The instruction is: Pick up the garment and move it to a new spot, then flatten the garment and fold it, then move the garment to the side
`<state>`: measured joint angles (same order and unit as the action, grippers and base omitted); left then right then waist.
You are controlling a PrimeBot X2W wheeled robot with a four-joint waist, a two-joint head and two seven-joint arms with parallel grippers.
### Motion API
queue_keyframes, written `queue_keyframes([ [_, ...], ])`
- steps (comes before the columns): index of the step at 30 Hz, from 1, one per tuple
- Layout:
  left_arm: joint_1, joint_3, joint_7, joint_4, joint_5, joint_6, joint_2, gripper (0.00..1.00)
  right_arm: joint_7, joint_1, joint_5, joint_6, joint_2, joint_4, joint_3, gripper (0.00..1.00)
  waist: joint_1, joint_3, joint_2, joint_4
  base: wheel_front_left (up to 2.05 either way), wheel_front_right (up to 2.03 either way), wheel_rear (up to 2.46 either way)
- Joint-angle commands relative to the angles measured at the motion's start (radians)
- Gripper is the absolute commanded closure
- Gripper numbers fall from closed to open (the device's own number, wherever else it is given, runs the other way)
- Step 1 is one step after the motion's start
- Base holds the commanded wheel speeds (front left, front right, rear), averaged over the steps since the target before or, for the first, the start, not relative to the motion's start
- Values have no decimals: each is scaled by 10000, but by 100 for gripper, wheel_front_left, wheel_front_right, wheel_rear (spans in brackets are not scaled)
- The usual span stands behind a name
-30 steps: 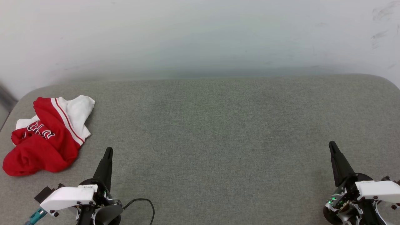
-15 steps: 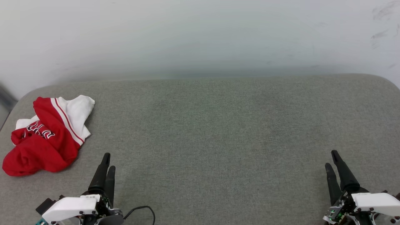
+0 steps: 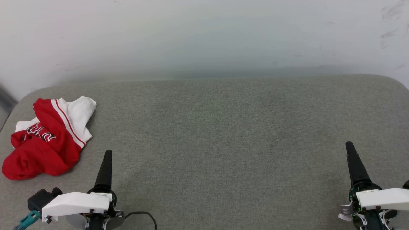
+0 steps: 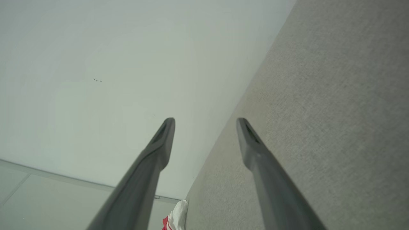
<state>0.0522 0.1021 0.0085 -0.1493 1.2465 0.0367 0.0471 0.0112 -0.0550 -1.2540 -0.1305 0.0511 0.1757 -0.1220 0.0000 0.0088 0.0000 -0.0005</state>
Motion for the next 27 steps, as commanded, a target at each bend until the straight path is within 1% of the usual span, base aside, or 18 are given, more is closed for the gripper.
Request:
queue_keyframes([
  [1, 55, -90, -117, 318, -552, -154, 21, 0, -125, -25, 552, -2, 5, -344, -4, 0, 0, 2, 0, 0, 0, 0, 0],
  [6, -30, -339, -318, 546, -1742, -541, 22, 0, -325, 39, 1818, -2, 3, -707, 149, 0, 0, 13, 0, 0, 0, 0, 0],
  [7, -30, -339, -318, 546, -1742, -541, 22, 0, -325, 39, 1818, -2, 3, -707, 149, 0, 0, 13, 0, 0, 0, 0, 0],
  [12, -95, -564, -506, 706, -2827, -816, 24, 0, -519, 158, 2988, -2, 2, -971, 319, 0, 0, 16, 0, 3, 0, 0, 0],
  [16, -133, -736, -648, 806, -3620, -999, 47, 0, -660, 242, 3695, -3, 2, -1111, 379, 0, 0, 19, 0, 6, 0, 0, 0],
  [27, -287, -1128, -1019, 959, -5224, -1469, 211, 0, -1033, 439, 5407, -3, -1, -1201, 441, 0, 0, 18, 0, 1, 0, 0, 0],
])
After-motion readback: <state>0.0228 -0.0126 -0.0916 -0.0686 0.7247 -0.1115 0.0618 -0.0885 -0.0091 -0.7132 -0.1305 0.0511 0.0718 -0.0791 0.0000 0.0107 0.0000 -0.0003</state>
